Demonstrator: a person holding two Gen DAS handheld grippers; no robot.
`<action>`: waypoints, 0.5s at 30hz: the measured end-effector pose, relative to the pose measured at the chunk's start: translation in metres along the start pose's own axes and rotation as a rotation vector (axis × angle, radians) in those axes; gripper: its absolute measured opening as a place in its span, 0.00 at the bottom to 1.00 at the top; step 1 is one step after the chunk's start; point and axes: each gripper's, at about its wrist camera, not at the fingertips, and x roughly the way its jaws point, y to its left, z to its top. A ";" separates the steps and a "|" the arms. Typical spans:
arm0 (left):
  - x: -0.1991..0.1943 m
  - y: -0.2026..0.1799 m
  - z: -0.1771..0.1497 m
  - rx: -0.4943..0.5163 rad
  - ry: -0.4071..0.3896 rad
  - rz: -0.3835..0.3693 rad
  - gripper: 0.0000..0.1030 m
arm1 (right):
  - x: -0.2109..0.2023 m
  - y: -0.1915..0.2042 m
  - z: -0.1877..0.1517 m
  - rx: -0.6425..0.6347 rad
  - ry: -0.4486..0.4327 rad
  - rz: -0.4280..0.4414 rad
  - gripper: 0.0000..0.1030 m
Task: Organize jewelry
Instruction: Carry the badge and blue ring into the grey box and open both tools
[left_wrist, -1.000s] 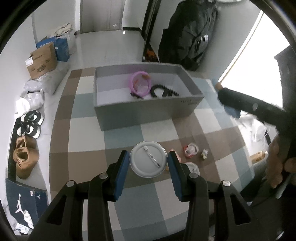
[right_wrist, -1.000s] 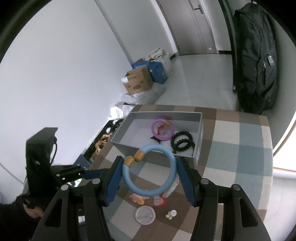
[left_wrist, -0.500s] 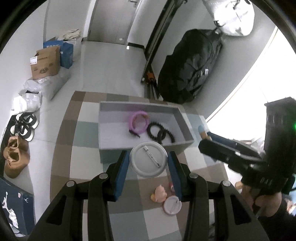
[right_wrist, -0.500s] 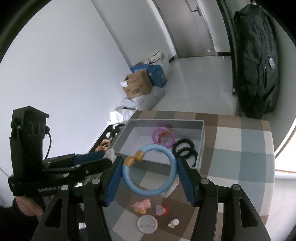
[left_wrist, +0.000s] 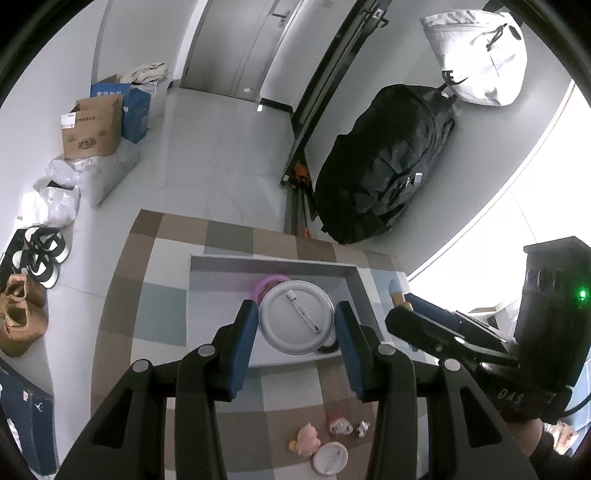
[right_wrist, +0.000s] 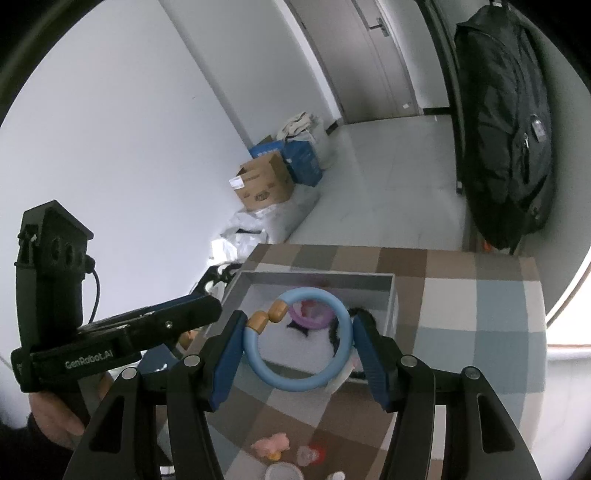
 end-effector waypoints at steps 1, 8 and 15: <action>0.001 -0.001 0.001 0.000 0.001 0.001 0.36 | 0.003 -0.002 0.001 0.004 0.004 0.001 0.56; 0.014 0.000 0.006 0.000 0.020 0.014 0.36 | 0.016 -0.013 0.010 0.030 0.024 -0.007 0.56; 0.027 0.003 0.009 -0.008 0.053 0.026 0.36 | 0.028 -0.022 0.015 0.050 0.047 -0.011 0.56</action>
